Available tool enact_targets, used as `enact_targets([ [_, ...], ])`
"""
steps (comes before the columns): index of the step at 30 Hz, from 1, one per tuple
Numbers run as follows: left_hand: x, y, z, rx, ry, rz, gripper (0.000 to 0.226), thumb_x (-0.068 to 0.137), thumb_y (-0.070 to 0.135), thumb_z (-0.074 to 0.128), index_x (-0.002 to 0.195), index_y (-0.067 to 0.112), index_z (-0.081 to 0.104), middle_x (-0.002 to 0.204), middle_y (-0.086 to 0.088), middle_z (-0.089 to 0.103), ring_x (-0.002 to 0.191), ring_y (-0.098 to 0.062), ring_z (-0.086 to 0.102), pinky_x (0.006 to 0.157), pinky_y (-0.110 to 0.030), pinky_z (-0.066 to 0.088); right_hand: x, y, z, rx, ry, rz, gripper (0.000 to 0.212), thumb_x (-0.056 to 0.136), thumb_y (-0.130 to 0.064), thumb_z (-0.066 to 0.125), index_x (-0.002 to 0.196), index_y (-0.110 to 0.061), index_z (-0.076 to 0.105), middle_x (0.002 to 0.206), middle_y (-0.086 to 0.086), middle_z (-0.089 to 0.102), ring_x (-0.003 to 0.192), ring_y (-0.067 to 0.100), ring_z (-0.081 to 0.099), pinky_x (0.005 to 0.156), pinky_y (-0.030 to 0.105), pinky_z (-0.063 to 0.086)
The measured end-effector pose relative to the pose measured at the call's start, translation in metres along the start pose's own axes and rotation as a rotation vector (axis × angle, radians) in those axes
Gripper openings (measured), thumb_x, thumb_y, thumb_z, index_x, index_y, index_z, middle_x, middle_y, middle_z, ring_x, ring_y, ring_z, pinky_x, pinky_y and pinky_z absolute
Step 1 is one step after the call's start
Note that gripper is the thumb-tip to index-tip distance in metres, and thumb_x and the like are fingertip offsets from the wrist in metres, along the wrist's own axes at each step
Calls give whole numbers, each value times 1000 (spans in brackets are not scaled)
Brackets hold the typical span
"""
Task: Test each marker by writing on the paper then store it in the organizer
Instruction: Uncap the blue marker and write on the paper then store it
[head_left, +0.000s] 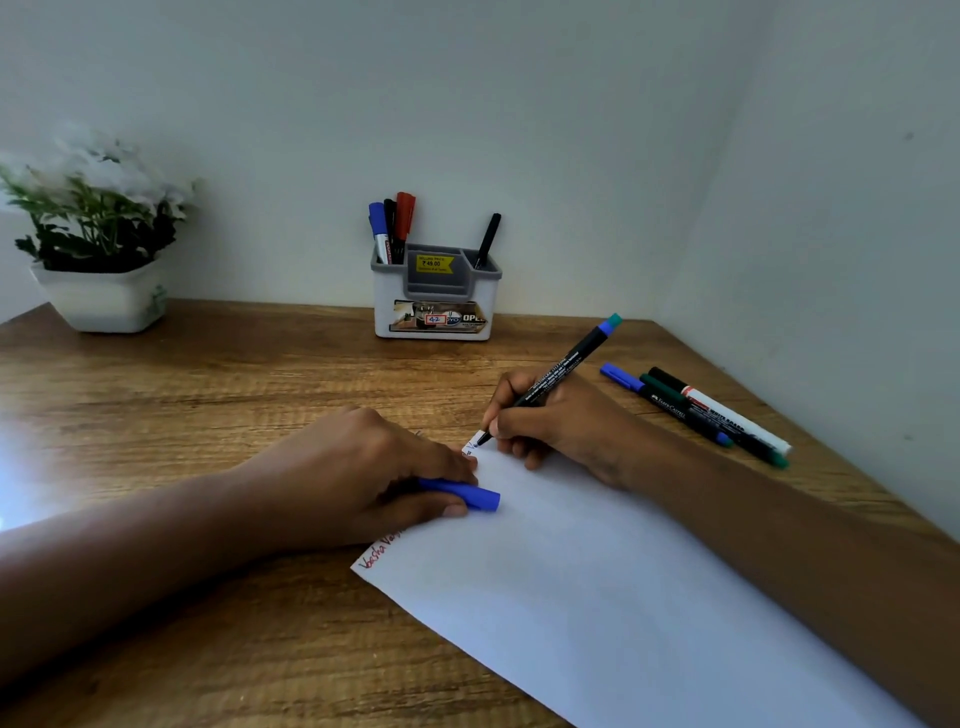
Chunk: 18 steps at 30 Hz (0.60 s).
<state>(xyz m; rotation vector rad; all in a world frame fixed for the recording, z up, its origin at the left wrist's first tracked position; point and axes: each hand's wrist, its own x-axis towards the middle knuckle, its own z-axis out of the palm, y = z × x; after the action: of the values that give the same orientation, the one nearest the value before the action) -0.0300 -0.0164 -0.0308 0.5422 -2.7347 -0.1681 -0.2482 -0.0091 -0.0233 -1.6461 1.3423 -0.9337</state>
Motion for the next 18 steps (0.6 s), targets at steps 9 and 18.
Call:
enact_targets([
  [9, 0, 1, 0, -5, -1, -2, 49, 89, 58, 40, 121, 31, 64, 121, 17, 64, 101, -1, 66, 79, -29, 59, 1, 0, 1, -10, 28, 11, 9, 82, -4, 63, 75, -10, 64, 57, 1, 62, 50, 6, 55, 42, 19, 45],
  [18, 0, 1, -1, -16, -7, -12, 50, 88, 60, 40, 122, 31, 64, 121, 18, 64, 102, 0, 66, 80, -29, 59, 3, 2, 2, 21, 52, 24, 8, 81, -4, 62, 75, -9, 64, 55, 1, 61, 49, 8, 55, 44, 20, 46],
])
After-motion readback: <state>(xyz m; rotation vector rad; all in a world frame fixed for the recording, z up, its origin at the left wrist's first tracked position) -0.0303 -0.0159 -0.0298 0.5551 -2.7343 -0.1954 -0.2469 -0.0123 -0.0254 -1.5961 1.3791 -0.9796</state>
